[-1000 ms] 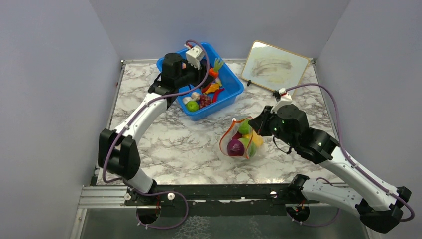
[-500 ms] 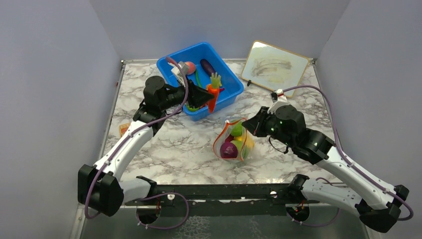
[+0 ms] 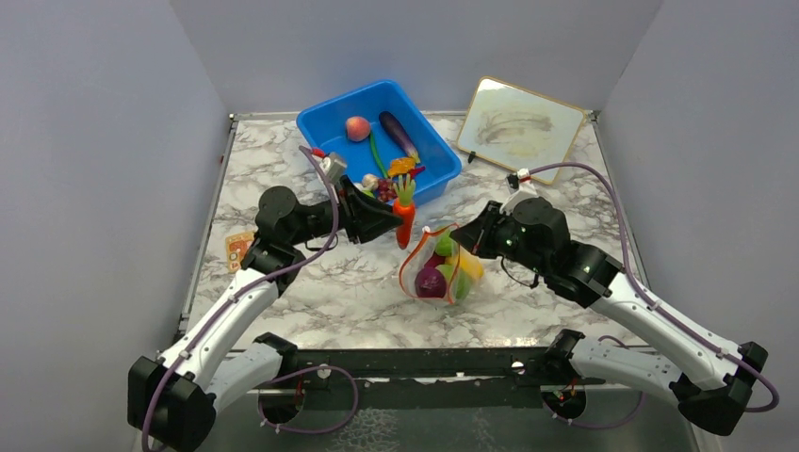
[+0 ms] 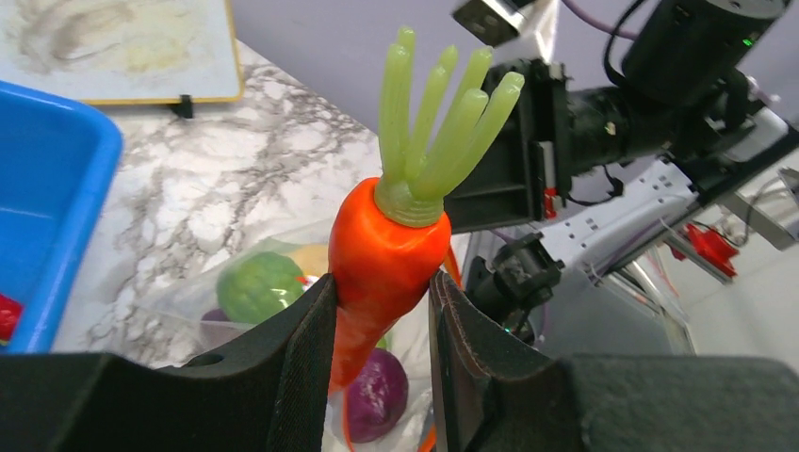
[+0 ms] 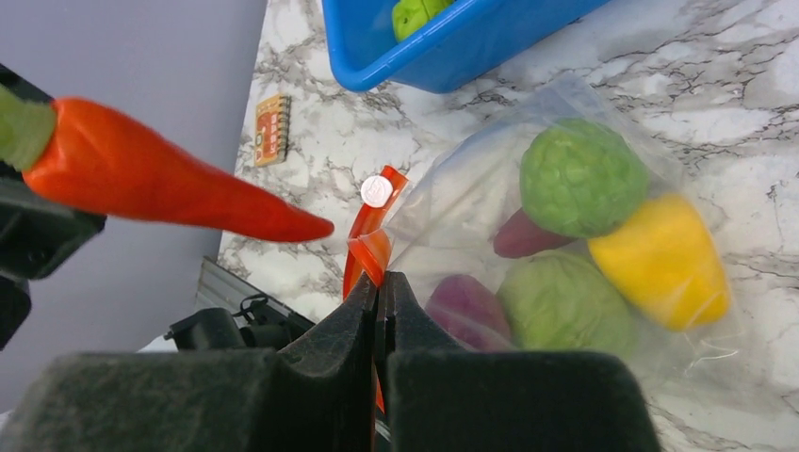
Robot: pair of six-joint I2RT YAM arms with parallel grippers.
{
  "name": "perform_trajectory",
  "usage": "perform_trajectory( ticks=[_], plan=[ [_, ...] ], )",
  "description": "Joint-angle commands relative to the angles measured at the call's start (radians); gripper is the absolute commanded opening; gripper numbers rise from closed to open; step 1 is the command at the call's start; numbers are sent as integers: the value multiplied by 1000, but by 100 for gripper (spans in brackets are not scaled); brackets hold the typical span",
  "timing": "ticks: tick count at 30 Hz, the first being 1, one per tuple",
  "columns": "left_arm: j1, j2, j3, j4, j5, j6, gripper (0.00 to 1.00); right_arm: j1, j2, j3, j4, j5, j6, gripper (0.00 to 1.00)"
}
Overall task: Place the food in the zip-top bag and seal the zipper
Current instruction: Place the fake vegetable in the zipper food storage bag.
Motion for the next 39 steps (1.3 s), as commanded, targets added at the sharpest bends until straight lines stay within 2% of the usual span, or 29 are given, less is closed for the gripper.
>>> perform_trajectory(
  ticks=[1, 7, 16, 25, 39],
  plan=[
    [-78, -59, -42, 173, 77, 1, 28, 0, -3, -3, 86, -26, 67, 1],
    [-235, -69, -62, 192, 75, 192, 29, 0, -6, 9, 112, -35, 87, 1],
    [-277, -11, -127, 210, 78, 494, 26, 0, -39, -2, 103, -45, 93, 1],
    [-330, 101, -144, 274, 77, 564, 28, 0, -55, -12, 125, -75, 88, 1],
    [-388, 114, -207, 382, -27, 648, 27, 0, -73, -7, 122, -92, 84, 1]
  ],
)
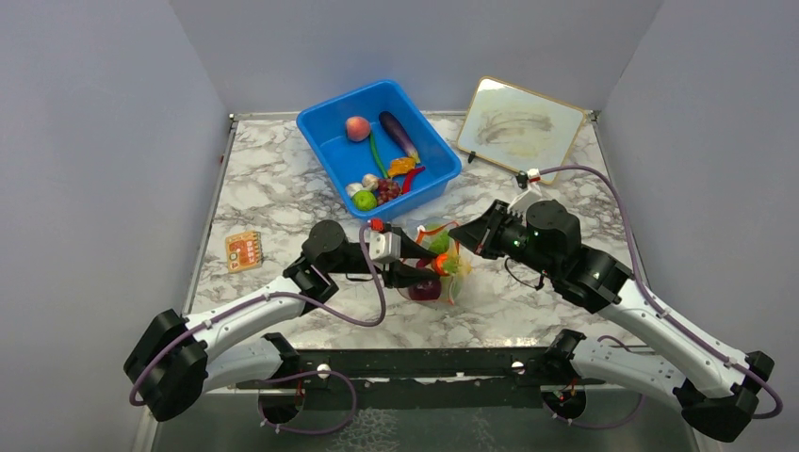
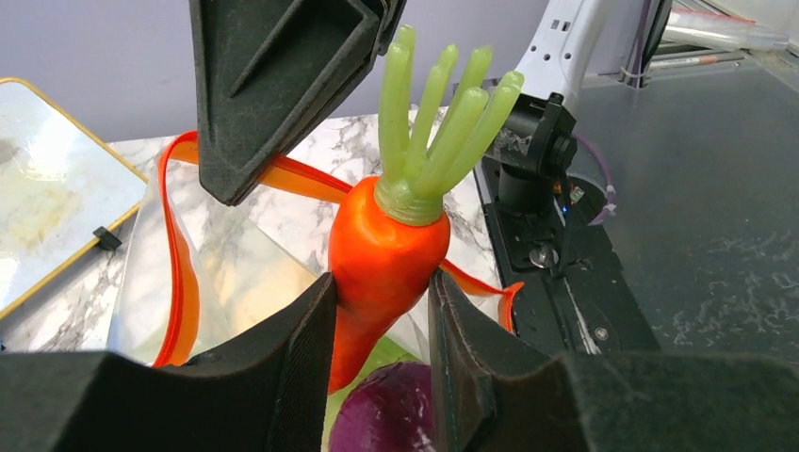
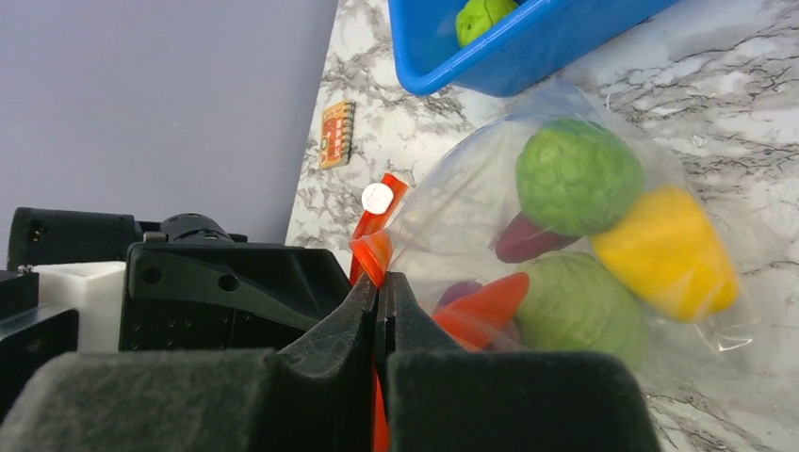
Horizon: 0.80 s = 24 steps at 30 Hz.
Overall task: Place the food in the zip-top bag and seal the zipper
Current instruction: Place the fake vegetable in the zipper food storage bag.
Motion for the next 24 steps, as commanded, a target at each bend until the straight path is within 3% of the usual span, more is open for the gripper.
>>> perform_trajectory(
  ticks=[1, 5, 11, 17, 24],
  plan=[
    [-10, 8, -29, 90, -69, 53, 27, 0, -21, 7, 70, -37, 4, 1],
    [-12, 19, -44, 89, -116, 86, 35, 0, -18, 14, 65, -38, 0, 1],
    [-12, -7, -58, 90, -131, 111, 61, -1, -21, 18, 55, -35, -3, 1],
    [-12, -32, -71, 87, -61, 155, 64, 0, -21, 20, 51, -31, -6, 1],
    [-19, -12, -62, 72, 25, 169, 53, 0, -17, 25, 49, -34, -11, 1]
  ],
)
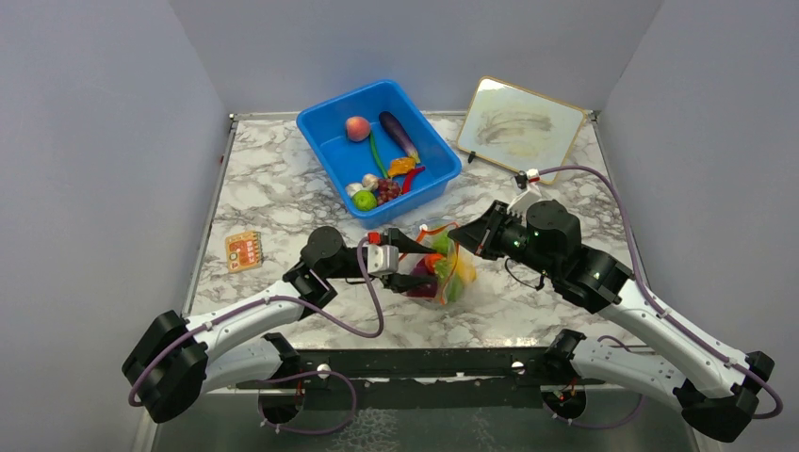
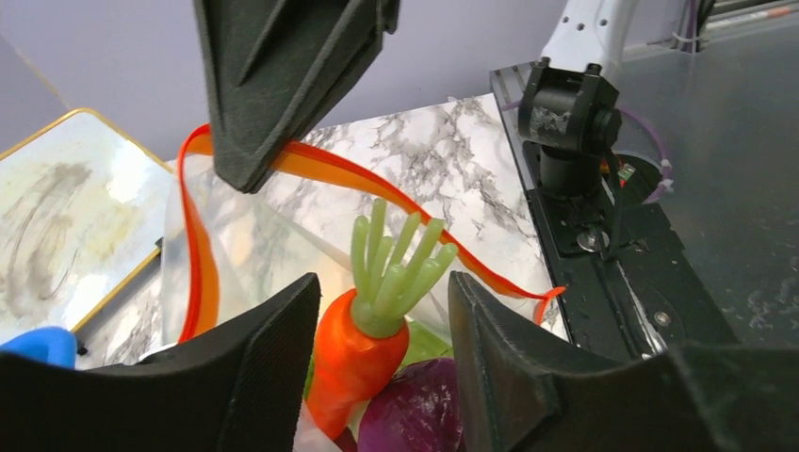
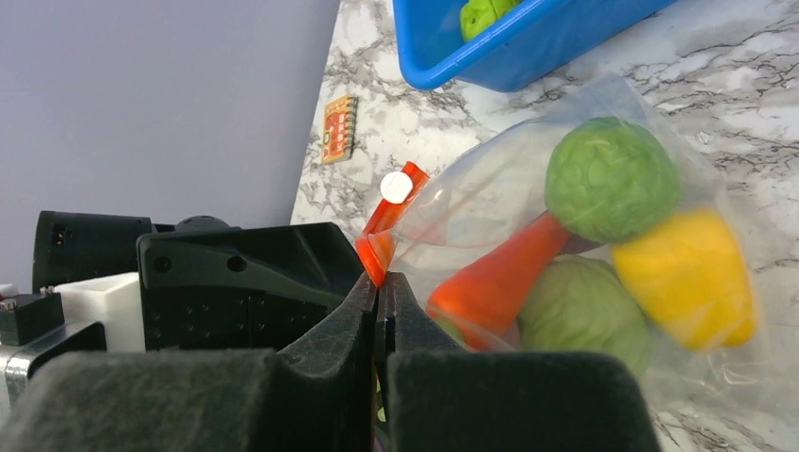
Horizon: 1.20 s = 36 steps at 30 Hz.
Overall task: Place the food in the zip-top bag and seal the zipper
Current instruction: Place the fake vegetable in the zipper food storage bag.
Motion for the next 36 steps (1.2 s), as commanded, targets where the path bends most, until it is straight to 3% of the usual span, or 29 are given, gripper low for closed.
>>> perform_trajectory(
  ticks=[1, 6, 10, 14, 19, 26, 34, 36],
  plan=[
    [-13, 8, 2, 13, 85, 33, 53, 0, -16, 23, 51, -17, -9, 1],
    [-16, 43, 24, 7, 70, 28, 52, 0, -18, 14, 56, -23, -5, 1],
    [-16, 46, 31, 1, 25, 25, 27, 0, -19, 14, 55, -24, -5, 1],
    [-16, 14, 8, -19, -24, 112, 16, 0, -12, 15, 58, -44, -10, 1],
    [-16, 6, 24, -80, 45, 297, 0, 0, -9, 8, 67, -49, -7, 1],
    [-19, 24, 17, -173, 132, 522, 0, 0, -9, 7, 72, -58, -5, 1],
    [-34, 39, 146, -598, -44, 779, 0, 0, -15, 9, 67, -63, -13, 1],
    [-44, 45, 157, -634, -55, 801, 0, 0, -12, 7, 73, -71, -14, 1]
  ],
)
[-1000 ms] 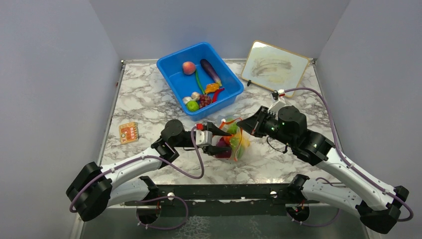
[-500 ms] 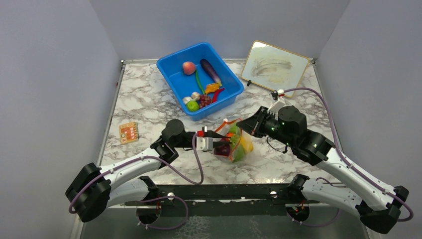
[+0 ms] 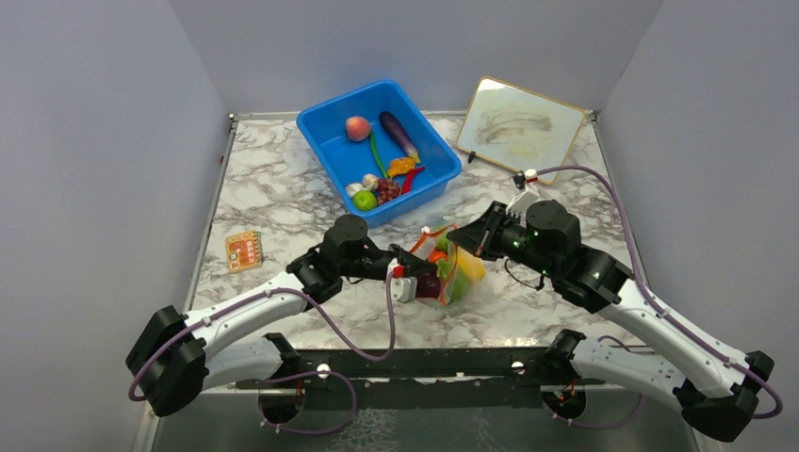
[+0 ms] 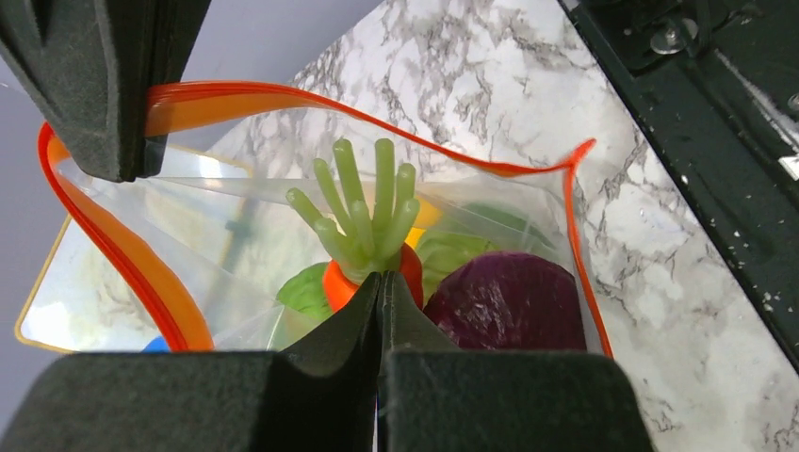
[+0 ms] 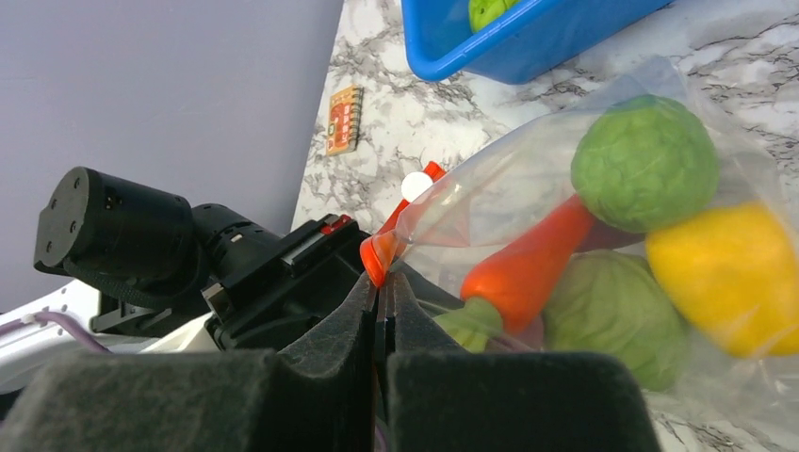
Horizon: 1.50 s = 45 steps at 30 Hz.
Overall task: Place the food in the zip-top bag and seal the zipper
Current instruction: Place the fake vegetable in the zipper food storage bag.
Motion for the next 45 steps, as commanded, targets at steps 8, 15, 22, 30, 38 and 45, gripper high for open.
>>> perform_trajectory(
  ticks=[8, 15, 22, 30, 38, 45],
  plan=[
    [-25, -59, 78, -189, -42, -34, 40, 0, -4, 10, 63, -41, -23, 1],
    [-25, -177, 81, -127, -229, -333, 47, 0, -2, 10, 49, -23, -54, 1],
    [-26, -219, 116, -156, -643, -581, 60, 0, 41, 56, -53, 47, -161, 1],
    [10, -84, 257, -317, -1069, -689, 66, 0, 10, 115, -117, 124, -218, 1],
    [231, 163, 476, -462, -910, -818, 76, 0, -32, 81, -107, 124, -223, 1],
    [339, 407, 692, -452, -961, -837, 64, 0, -17, 76, -93, 87, -235, 1]
  ],
)
